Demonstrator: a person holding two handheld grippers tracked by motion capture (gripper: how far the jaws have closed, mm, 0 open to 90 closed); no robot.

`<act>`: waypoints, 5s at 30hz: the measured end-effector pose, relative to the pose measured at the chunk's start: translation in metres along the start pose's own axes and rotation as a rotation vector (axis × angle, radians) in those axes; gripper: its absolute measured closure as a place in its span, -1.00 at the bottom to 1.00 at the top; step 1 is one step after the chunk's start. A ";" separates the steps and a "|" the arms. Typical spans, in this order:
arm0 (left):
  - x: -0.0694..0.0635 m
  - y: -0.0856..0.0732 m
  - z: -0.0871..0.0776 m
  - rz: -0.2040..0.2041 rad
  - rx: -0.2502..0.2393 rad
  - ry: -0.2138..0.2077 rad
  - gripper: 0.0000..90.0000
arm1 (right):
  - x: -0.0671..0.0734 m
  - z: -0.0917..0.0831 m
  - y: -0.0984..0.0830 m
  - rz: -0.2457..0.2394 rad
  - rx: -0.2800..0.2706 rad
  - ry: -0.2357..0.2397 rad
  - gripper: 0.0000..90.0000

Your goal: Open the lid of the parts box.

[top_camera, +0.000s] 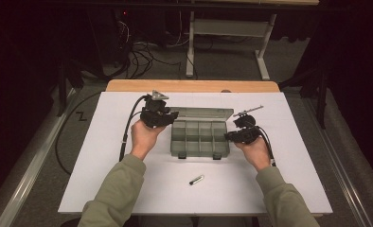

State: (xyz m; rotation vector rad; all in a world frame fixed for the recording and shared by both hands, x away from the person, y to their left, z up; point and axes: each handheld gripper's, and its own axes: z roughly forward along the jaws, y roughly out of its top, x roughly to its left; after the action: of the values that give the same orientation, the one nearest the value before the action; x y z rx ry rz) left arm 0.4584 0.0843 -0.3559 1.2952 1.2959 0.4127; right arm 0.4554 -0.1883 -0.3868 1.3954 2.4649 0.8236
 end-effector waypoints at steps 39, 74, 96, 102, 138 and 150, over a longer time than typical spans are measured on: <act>0.027 -0.008 0.051 -0.064 0.028 0.074 0.56 | 0.002 0.000 0.002 -0.011 0.014 -0.008 0.69; 0.038 -0.028 0.070 -0.047 0.116 0.166 0.63 | 0.002 0.000 0.004 -0.027 0.029 -0.012 0.69; 0.039 -0.029 0.070 -0.041 0.123 0.176 0.65 | 0.001 0.000 0.004 -0.029 0.029 -0.007 0.69; 0.039 -0.029 0.070 -0.031 0.121 0.182 0.62 | 0.001 0.000 0.004 -0.028 0.030 -0.004 0.69; 0.031 -0.008 0.023 0.004 0.132 0.151 0.06 | 0.005 0.000 0.005 -0.051 0.034 -0.029 0.67; 0.030 -0.013 0.000 0.005 0.147 0.121 0.04 | 0.006 -0.013 -0.003 -0.075 -0.021 0.008 0.52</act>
State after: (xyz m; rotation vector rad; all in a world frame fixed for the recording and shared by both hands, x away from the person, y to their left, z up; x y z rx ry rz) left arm 0.4625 0.1049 -0.3802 1.4144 1.4467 0.4108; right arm 0.4441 -0.1892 -0.3769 1.2862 2.4901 0.8381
